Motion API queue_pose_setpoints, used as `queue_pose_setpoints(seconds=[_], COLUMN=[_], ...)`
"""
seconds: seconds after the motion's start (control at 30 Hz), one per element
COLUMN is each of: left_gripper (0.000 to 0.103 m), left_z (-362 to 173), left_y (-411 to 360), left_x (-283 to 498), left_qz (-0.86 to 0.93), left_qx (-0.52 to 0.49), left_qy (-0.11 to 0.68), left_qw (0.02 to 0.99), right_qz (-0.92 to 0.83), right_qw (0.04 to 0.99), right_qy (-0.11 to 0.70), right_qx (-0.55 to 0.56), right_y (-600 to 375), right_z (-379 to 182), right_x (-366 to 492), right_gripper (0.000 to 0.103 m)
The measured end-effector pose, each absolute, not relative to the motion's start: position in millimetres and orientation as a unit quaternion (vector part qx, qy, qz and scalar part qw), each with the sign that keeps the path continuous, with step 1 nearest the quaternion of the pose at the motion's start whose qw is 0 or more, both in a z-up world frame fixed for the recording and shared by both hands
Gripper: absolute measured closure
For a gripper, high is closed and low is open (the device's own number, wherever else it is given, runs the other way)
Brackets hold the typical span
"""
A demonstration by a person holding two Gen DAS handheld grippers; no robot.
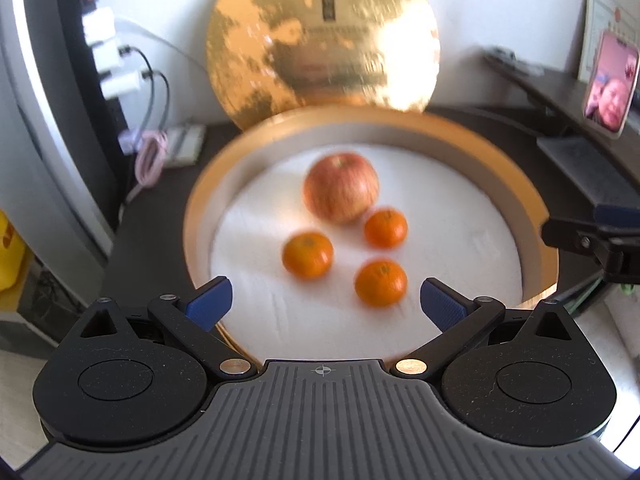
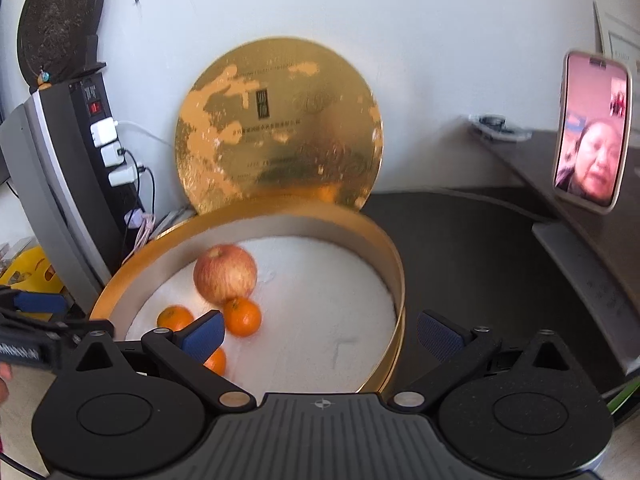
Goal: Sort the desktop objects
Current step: 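Move both grippers to the gold lid leaning on the wall and grasp its rim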
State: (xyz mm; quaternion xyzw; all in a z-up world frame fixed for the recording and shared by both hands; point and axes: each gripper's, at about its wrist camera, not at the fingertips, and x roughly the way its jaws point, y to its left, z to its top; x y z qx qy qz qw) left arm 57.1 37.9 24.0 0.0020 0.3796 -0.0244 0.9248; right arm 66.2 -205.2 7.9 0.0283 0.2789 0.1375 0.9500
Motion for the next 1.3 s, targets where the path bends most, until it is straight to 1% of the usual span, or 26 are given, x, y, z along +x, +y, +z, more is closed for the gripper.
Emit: queue_pose_setpoints(seconds=[0.17, 0.27, 0.37, 0.47, 0.67, 0.83, 0.9, 1.03, 1.13, 1.23, 1.3], left_gripper=[0.000, 0.000, 0.000, 0.000, 0.000, 0.000, 0.000, 0.001, 0.000, 0.000, 0.000], left_z=[59, 73, 78, 76, 63, 50, 46, 38, 30, 18, 9], left_y=[59, 66, 73, 83, 98, 110, 114, 125, 134, 147, 155], left_x=[64, 65, 68, 78, 117, 165, 184, 219, 251, 285, 305], left_qz=[-0.027, -0.008, 0.010, 0.021, 0.020, 0.002, 0.016, 0.035, 0.023, 0.006, -0.009], left_qx=[-0.026, -0.005, 0.024, 0.048, 0.076, 0.056, 0.057, 0.057, 0.049, 0.018, -0.003], left_qy=[0.339, 0.313, 0.287, 0.264, 0.244, 0.245, 0.236, 0.212, 0.228, 0.259, 0.282], left_qw=[0.940, 0.950, 0.957, 0.963, 0.967, 0.968, 0.970, 0.975, 0.972, 0.966, 0.959], right_qz=[0.138, 0.147, 0.160, 0.172, 0.184, 0.166, 0.168, 0.174, 0.174, 0.163, 0.160], right_qw=[0.966, 0.973, 0.976, 0.974, 0.973, 0.977, 0.978, 0.975, 0.972, 0.972, 0.973], right_qy=[0.220, 0.178, 0.145, 0.146, 0.140, 0.131, 0.124, 0.135, 0.148, 0.163, 0.157], right_qx=[0.005, -0.009, -0.020, -0.006, 0.010, 0.029, 0.028, 0.032, 0.048, 0.044, 0.050], right_y=[-213, -216, -215, -213, -204, -200, -198, -193, -194, -192, -194], right_z=[42, 54, 54, 46, 43, 41, 37, 30, 21, 9, 2], right_x=[68, 69, 77, 98, 140, 188, 209, 255, 284, 309, 322], right_gripper=[0.000, 0.000, 0.000, 0.000, 0.000, 0.000, 0.000, 0.000, 0.000, 0.000, 0.000])
